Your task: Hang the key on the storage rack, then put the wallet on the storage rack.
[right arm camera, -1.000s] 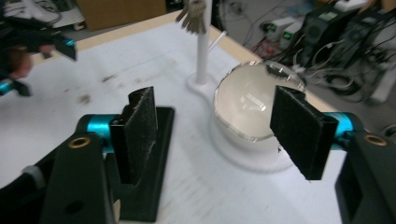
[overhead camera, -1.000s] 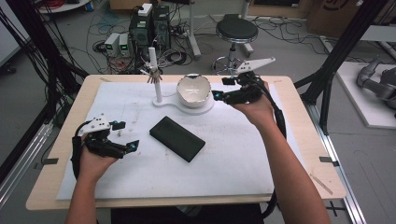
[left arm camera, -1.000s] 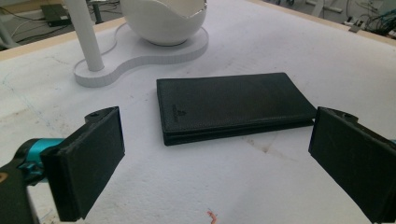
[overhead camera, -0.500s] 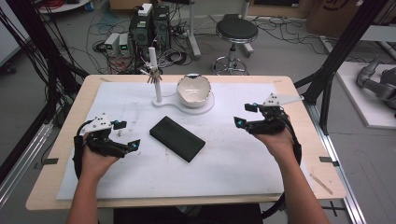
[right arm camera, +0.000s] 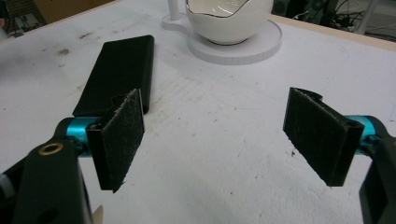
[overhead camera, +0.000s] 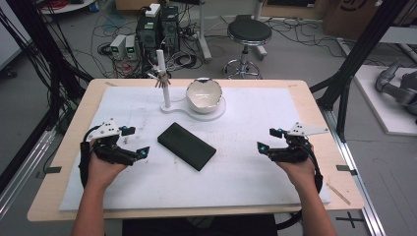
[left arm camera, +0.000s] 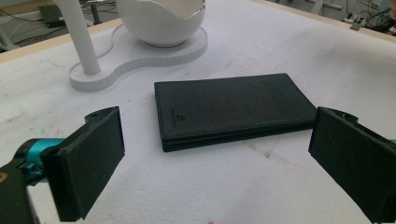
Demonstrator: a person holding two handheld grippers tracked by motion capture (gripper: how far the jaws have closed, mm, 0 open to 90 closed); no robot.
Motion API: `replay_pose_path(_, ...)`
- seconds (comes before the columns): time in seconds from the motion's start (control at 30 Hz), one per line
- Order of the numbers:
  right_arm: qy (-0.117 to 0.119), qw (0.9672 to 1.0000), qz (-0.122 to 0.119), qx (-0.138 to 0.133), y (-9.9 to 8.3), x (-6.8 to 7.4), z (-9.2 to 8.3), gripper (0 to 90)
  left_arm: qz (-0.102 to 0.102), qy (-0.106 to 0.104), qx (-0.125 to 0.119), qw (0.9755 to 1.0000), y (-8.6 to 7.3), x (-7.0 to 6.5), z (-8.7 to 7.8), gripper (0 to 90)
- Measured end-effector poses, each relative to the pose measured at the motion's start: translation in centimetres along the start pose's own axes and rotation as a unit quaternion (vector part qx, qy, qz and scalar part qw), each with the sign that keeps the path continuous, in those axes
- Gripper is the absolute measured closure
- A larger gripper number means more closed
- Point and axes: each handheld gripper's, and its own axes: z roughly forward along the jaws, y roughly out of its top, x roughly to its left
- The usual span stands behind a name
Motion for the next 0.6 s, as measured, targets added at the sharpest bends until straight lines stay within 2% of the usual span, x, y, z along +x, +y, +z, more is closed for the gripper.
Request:
replay_pose_path(0.1, -0.001, 1.0, 0.001, -0.002, -0.4, 0.0, -0.3, 20.3, 0.002, -0.002, -0.006, 1.0, 0.3, 0.0, 0.2, 3.5)
replay_pose_path(0.33, 0.001, 0.9998, 0.021, -0.006, -1.0, -0.6, -0.8, 19.5, 0.009, -0.001, 0.002, 1.0, 0.5, -0.3, 0.3, 3.5)
replay_pose_path(0.43, 0.016, 0.9997, 0.02, 0.001, -0.6, -0.3, -0.6, 19.5, 0.008, -0.001, -0.001, 1.0, 0.5, -0.3, 0.1, 3.5)
replay_pose_path(0.6, 0.028, 0.9994, 0.02, 0.01, 0.0, -0.3, 0.1, 19.5, 0.005, -0.001, 0.004, 1.0, 0.3, -0.2, 0.2, 3.5)
